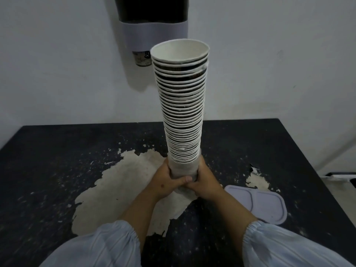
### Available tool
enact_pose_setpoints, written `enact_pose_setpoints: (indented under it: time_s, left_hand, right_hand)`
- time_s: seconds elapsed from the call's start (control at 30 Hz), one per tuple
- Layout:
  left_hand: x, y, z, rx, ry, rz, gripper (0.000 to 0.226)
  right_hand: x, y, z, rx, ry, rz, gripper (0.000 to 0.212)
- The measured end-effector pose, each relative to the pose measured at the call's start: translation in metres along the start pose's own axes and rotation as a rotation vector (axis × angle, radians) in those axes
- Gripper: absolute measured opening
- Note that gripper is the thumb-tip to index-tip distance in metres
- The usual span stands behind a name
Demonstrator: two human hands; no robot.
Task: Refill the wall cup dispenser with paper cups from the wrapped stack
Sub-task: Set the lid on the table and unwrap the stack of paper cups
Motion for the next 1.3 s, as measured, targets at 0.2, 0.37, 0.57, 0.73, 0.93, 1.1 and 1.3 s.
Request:
enact_pose_setpoints:
  time_s: [0.2,0.37,0.57,0.73,0.93,1.1,1.3]
  left_hand:
    - [0.006,0.006,-0.021,-0.073,0.071,-0.04,0.079]
    - [0.012,-0.001,-0.04,-0.117,0.127,-0.116,0.082]
    - [0.0,-0.01,-0.021,0.044,0.058,-0.005,0.109]
    - [-0.006,-0.011,-0.006,0.127,0.042,0.062,0.103]
    - [-0.002,-0.006,-0.012,0.079,0.041,0.036,0.085]
    - [0.002,-0.002,-0.027,0.043,0.049,0.048,0.078]
    - [0.009,0.001,-0.042,0.017,0.113,0.051,0.07]
  right_hand:
    - [0.007,0.002,0.029,0.115,-0.019,-0.054,0.086]
    - [0.01,-0.004,0.046,0.174,-0.129,-0.15,0.094]
    - [-0.006,-0.008,0.017,0.129,-0.022,-0.155,0.104]
    - [-0.017,-0.007,-0.017,0.023,-0.06,-0.128,0.1]
    - [-0.01,-0.008,-0.007,0.04,-0.058,-0.086,0.085]
    - [-0.006,-0.007,0.008,0.09,-0.102,-0.061,0.079]
    - [0.003,-0.006,0.033,0.177,-0.129,-0.047,0.073]
Point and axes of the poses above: each hand's wrist, its own y-axis towards the middle knuckle, its own x-axis out of the palm, z = x × y, the point moved 4 cm from there along y, towards the middle knuckle, and after that the axes turned 12 degrees about -z, right-handed, at the moved point
